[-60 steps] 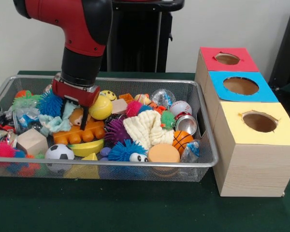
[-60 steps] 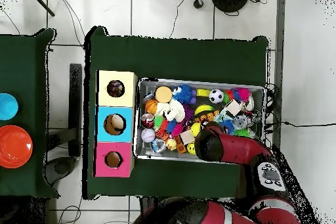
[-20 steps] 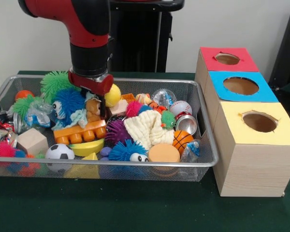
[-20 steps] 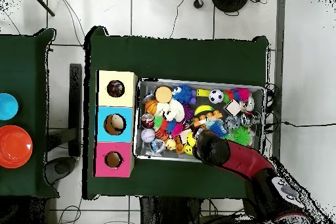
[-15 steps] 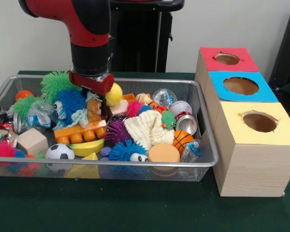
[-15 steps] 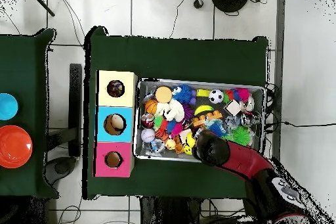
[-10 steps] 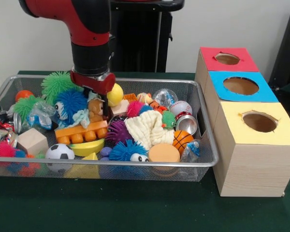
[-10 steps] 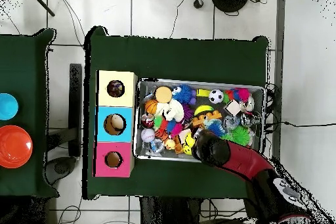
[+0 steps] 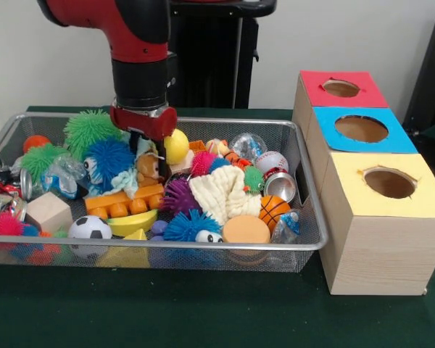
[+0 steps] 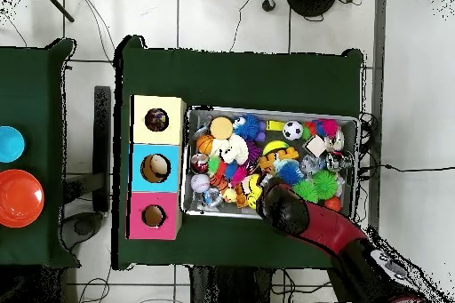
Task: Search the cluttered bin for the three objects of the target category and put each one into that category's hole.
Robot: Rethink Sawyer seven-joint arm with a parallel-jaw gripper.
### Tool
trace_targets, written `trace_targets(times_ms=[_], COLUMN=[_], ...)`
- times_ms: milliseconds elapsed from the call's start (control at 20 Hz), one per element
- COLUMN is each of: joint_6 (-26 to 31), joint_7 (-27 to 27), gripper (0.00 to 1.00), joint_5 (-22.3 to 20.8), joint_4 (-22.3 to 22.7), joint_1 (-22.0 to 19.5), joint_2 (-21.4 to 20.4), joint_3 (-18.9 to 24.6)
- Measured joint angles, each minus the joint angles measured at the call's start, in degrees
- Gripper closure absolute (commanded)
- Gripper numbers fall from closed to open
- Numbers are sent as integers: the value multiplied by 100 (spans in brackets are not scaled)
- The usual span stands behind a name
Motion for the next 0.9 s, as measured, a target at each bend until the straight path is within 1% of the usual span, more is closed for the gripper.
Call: trace_targets(times_ms=[200, 300, 350, 900], joint_6=[-307, -427, -449, -458], joint_7=[-1, 0, 0, 0], gripper=[0, 0, 0, 0], joint_5=[1, 1, 1, 36], joint_4=[202, 323, 425, 967], joint_1=[-66, -117, -153, -251], joint_2=[-7, -8, 3, 250], joint_3=[164, 322, 443, 1050])
